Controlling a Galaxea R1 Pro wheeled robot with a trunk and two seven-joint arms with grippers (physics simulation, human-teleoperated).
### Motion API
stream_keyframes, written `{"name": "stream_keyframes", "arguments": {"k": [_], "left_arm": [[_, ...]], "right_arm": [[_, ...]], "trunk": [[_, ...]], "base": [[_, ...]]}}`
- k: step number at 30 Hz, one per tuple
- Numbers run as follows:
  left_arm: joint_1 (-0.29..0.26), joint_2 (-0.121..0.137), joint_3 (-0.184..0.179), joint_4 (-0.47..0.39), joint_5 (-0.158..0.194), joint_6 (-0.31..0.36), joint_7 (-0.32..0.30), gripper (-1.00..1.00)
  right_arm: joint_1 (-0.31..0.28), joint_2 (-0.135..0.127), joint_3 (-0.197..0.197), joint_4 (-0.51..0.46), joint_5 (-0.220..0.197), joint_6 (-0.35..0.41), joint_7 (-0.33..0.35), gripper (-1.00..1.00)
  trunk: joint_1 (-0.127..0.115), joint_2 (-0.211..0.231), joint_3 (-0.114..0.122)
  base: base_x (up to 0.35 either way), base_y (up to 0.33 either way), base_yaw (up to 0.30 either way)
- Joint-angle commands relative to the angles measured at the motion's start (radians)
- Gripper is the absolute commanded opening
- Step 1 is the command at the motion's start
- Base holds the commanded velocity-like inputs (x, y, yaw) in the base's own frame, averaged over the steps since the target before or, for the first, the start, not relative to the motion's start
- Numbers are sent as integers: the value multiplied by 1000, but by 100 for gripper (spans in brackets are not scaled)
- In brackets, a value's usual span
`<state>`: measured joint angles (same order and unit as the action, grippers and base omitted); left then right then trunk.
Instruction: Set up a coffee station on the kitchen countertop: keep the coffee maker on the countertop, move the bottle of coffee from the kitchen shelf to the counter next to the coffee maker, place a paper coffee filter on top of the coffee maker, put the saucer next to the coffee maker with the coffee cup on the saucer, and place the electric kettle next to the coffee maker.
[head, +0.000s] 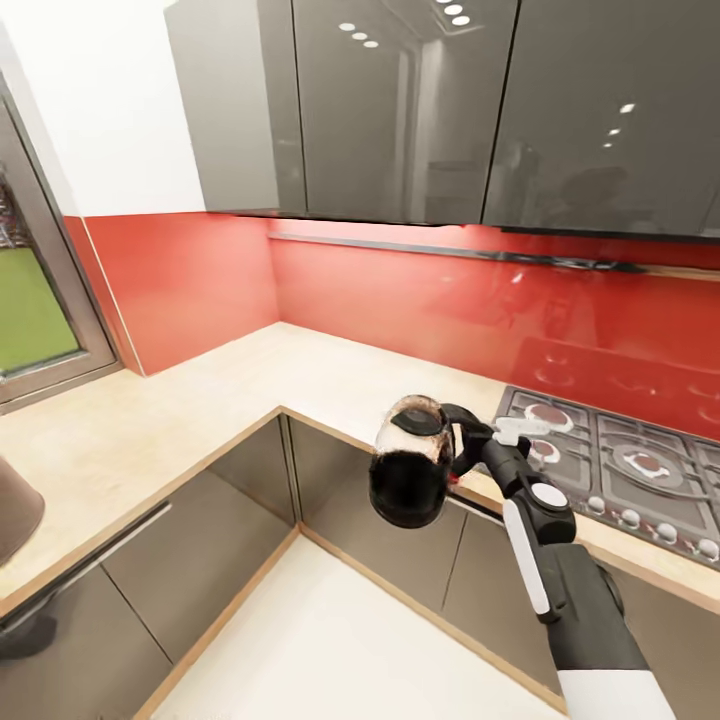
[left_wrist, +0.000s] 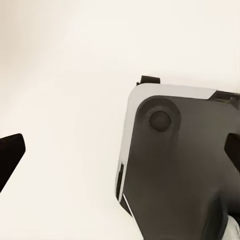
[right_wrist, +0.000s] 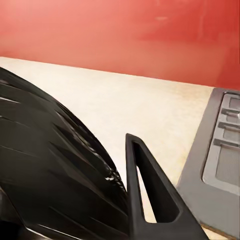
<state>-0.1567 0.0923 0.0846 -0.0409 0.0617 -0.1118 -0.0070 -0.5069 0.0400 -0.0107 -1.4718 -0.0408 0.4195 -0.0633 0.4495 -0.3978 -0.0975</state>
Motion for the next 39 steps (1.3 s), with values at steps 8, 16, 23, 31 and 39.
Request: {"name": "stream_keyframes", "arguments": {"k": [8,16,23,31,39], "left_arm": [[-1,1,-1,3,-5,-2,-4,100],[-1,0,3,4,5,-2,-2,100],[0,4,4,6,3,-1,-1,100],[0,3,3,7,1,0,-2,100],[2,2,2,7,1,1,-2,100]], "right_arm": [[-1,1,65,1,-3,5,-4,-100],[-1,1,69,-5,-4,5,-4,-100],[-1,1,69,-7,-4,5,-4,-100],[-1,1,69,-7,-4,5,-4,-100],[-1,1,69,-7,-4,5,-4,-100]], "trunk": [[1,-2,-2],[1,-2,0],[1,-2,1],[1,-2,7],[1,-2,14]], "base": [[3,-3,278],[0,0,235],[0,0,36],[0,0,207],[0,0,215]]}}
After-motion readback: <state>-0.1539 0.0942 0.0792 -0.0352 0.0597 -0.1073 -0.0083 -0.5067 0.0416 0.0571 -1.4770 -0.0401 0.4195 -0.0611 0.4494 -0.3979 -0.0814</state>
